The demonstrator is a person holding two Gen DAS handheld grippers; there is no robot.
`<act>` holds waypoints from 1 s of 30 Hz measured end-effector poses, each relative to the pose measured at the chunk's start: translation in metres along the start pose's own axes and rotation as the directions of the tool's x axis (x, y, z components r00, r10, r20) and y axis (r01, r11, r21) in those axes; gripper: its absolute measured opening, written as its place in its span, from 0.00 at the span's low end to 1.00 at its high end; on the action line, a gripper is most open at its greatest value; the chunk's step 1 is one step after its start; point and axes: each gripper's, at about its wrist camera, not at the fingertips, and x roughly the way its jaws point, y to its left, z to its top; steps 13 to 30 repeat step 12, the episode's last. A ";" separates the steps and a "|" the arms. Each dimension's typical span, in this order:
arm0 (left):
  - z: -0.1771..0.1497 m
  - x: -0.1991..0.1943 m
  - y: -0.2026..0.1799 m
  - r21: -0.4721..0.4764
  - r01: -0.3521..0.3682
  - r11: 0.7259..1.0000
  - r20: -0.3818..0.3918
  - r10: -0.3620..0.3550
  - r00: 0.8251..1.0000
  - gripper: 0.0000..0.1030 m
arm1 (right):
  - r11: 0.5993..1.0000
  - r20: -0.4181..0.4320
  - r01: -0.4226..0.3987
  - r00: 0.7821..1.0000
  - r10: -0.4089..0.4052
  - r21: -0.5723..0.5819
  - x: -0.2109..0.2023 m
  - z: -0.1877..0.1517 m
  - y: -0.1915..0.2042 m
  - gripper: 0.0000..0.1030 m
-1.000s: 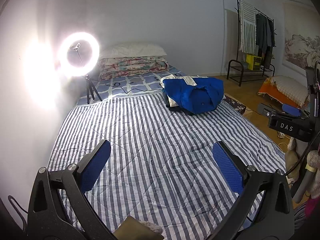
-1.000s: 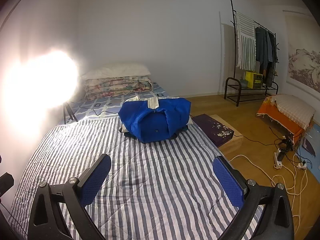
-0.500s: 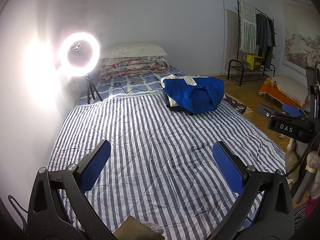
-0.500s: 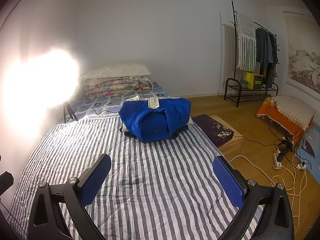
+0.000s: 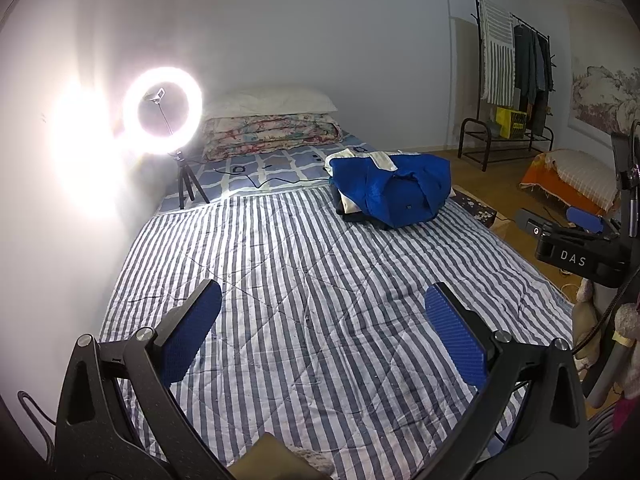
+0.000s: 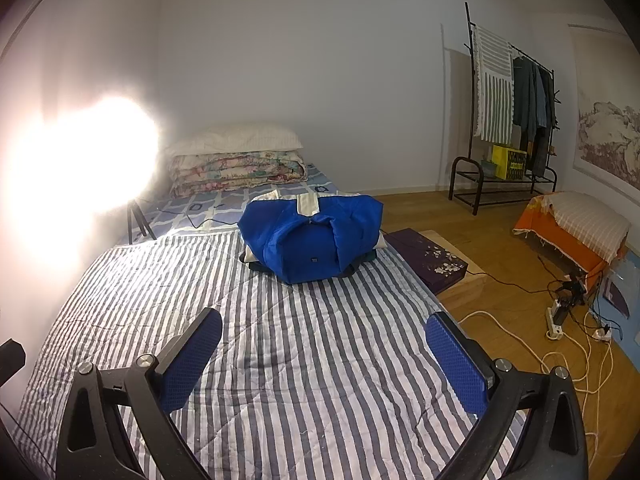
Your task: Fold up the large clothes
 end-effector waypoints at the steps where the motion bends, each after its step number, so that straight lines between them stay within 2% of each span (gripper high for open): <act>1: 0.000 0.000 0.000 0.000 -0.002 1.000 0.001 0.002 1.000 1.00 | 1.000 -0.001 -0.001 1.000 0.001 -0.002 0.000 -0.001 0.000 1.00; 10: -0.003 -0.004 0.000 0.004 -0.005 1.000 0.026 0.005 1.000 1.00 | 1.000 -0.008 -0.002 1.000 0.002 -0.004 0.001 -0.002 -0.002 1.00; 30: -0.003 -0.004 0.000 0.004 -0.009 1.000 0.026 0.008 1.000 1.00 | 1.000 -0.007 -0.002 1.000 0.002 -0.002 0.001 -0.002 -0.004 1.00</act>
